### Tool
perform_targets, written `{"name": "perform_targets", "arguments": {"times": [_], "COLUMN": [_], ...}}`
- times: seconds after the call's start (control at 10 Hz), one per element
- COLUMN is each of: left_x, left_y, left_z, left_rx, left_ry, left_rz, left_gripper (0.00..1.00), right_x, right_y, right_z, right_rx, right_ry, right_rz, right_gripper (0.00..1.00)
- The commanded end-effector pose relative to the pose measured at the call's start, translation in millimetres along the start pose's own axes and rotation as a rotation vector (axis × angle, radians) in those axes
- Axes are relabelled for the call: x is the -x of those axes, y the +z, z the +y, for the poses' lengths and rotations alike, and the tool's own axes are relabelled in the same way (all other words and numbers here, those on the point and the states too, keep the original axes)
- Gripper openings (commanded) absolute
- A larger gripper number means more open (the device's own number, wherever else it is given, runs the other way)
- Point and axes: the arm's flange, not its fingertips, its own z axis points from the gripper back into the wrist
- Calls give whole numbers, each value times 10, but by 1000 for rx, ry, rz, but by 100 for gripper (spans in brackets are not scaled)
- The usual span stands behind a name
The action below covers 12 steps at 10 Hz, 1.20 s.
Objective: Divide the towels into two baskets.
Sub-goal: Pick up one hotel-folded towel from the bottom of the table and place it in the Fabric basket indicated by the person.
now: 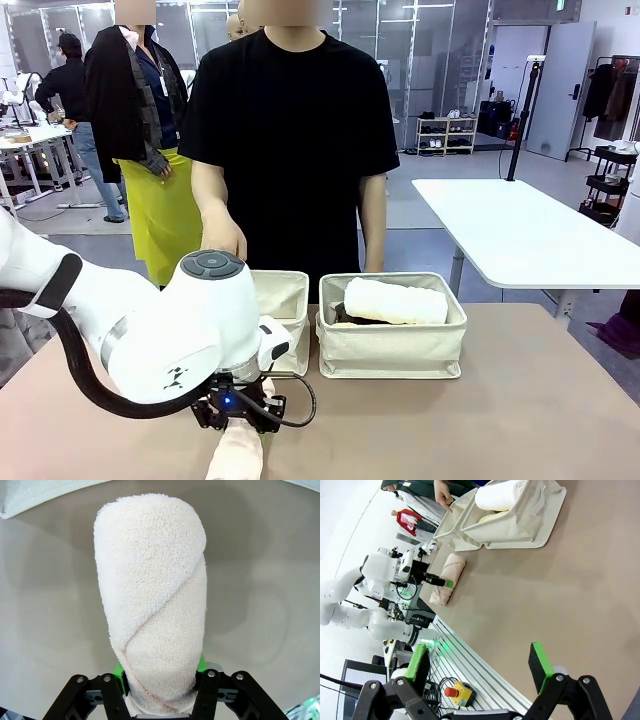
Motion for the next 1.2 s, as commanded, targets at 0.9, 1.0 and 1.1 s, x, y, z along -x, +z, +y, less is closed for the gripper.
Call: {"name": "perform_targets", "arguments": {"times": [0.9,1.0,1.1], "left_x": [132,132,132], "left_y": [998,998,998], "left_z": [92,92,92], "left_rx": [25,25,25], "left_ry": [-118,-118,-118], "left_rz": [-188,-188,-188], "left_gripper": [14,14,14], "right_x": [12,12,12], "right_y": [-6,-6,-6], "right_z": [29,29,29], "right_rx": [-9,-9,-9], "right_ry": [19,19,19], "right_rz": [-16,-16,-16], "right_gripper": [100,100,100]}}
